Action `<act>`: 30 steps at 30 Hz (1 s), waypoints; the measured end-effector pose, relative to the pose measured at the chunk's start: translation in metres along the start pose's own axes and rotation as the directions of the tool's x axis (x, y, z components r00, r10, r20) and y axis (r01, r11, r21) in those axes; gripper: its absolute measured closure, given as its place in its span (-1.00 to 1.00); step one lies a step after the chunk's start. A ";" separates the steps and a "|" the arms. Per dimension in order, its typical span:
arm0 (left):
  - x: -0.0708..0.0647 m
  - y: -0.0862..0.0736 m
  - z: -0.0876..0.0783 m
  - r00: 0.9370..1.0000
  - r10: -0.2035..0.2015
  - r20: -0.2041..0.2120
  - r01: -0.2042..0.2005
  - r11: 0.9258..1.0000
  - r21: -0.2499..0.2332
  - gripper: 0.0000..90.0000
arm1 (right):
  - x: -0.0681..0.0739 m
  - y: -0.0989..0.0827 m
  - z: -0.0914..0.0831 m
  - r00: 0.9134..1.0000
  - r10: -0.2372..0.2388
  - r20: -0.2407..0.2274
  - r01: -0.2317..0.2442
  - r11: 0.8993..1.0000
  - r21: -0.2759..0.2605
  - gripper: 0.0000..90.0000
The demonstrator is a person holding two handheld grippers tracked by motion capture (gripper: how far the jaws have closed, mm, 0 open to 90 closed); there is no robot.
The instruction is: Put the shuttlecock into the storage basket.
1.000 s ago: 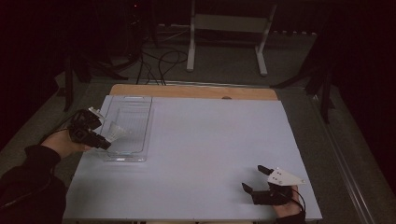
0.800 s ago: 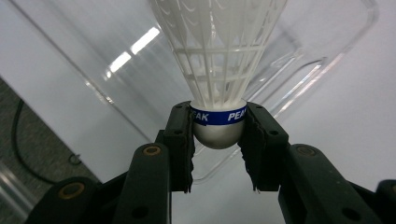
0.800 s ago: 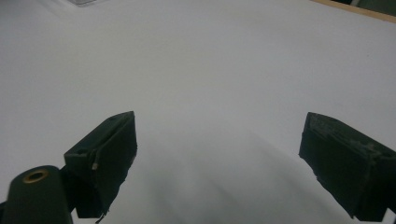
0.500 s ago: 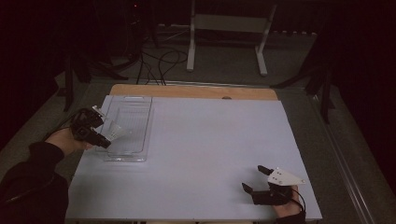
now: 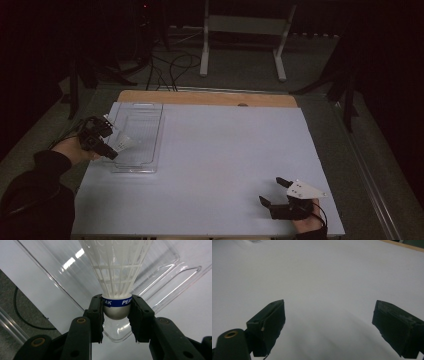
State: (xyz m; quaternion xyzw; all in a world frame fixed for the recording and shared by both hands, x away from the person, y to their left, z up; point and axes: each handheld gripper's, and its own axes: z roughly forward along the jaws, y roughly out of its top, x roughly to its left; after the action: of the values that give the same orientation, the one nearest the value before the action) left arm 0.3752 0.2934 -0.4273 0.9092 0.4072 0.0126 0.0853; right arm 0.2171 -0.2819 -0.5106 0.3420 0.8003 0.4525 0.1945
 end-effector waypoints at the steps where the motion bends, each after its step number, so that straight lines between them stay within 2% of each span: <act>1: 0.000 0.001 0.001 1.000 0.000 -0.001 0.000 1.000 0.001 0.46 | 0.000 0.000 0.000 1.000 0.000 0.000 0.000 1.000 0.000 -0.75; 3: -0.002 0.001 0.001 1.000 0.011 -0.012 -0.011 1.000 0.007 0.46 | 0.000 0.000 0.000 1.000 0.002 0.001 -0.002 1.000 -0.001 -0.75; 6: -0.003 0.003 -0.002 1.000 -0.002 -0.019 0.002 1.000 -0.004 0.44 | 0.000 0.000 0.000 1.000 0.002 0.003 -0.002 1.000 -0.001 -0.75; 7: -0.002 0.004 -0.003 1.000 -0.019 -0.022 0.019 1.000 -0.009 0.42 | 0.000 0.000 -0.001 1.000 0.005 0.004 -0.005 1.000 0.000 -0.75; 12: -0.002 0.005 -0.010 0.997 -0.065 -0.050 0.064 0.998 -0.013 -0.01 | 0.000 0.000 -0.001 1.000 0.000 0.004 0.000 1.000 -0.001 -0.75; 18: -0.006 0.007 -0.016 0.995 -0.079 -0.063 0.077 0.996 -0.040 -0.28 | 0.000 0.000 -0.001 1.000 0.003 0.005 -0.003 1.000 0.000 -0.75; 26: -0.009 0.010 -0.019 0.994 -0.096 -0.048 0.092 0.993 -0.076 -0.41 | 0.000 0.000 -0.001 1.000 0.003 0.004 -0.003 1.000 -0.001 -0.75; 29: -0.009 0.011 -0.020 0.993 -0.116 -0.029 0.113 0.989 -0.091 -0.53 | 0.000 0.000 -0.001 1.000 0.004 0.005 -0.004 1.000 0.000 -0.75; 30: -0.009 0.011 -0.021 0.993 -0.119 -0.010 0.117 0.988 -0.102 -0.56 | 0.000 0.000 -0.001 1.000 0.004 0.005 -0.004 1.000 0.000 -0.75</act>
State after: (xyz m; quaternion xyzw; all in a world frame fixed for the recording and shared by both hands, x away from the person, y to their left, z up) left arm 0.3755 0.2825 -0.4041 0.8780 0.4598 0.0355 0.1285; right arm 0.2166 -0.2825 -0.5103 0.3448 0.7991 0.4521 0.1955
